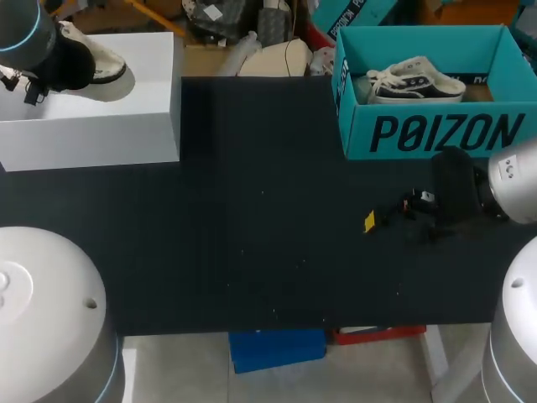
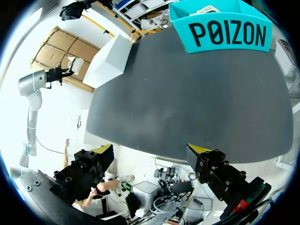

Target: Take the shoe out of the shoebox, open the shoe tongue, remove and reinsert the insole, then place the shoe into the shoebox

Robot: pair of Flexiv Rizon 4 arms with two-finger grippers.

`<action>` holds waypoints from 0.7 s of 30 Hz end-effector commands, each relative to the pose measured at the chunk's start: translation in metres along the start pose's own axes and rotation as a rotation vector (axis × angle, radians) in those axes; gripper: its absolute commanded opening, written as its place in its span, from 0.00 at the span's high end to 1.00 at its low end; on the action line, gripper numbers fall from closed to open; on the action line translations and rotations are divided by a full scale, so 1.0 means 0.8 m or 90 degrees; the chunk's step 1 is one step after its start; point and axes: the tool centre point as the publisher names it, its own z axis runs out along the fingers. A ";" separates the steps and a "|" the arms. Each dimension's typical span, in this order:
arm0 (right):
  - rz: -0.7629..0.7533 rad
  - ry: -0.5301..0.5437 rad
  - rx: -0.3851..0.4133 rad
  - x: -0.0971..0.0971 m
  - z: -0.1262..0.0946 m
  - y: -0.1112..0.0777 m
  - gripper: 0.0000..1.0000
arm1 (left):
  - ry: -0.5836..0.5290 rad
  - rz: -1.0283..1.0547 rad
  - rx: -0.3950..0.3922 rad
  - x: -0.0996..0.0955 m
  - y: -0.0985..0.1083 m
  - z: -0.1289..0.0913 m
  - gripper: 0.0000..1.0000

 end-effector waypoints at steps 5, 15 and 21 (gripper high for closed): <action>0.000 -0.001 0.000 0.001 0.002 0.000 0.00 | 0.015 -0.003 -0.005 -0.017 0.012 0.049 1.00; 0.000 -0.001 0.000 0.001 0.002 0.000 0.00 | 0.043 -0.038 -0.013 -0.012 0.020 0.104 1.00; 0.000 -0.001 0.000 0.001 0.002 0.000 0.00 | 0.065 -0.047 -0.017 -0.007 0.022 0.128 1.00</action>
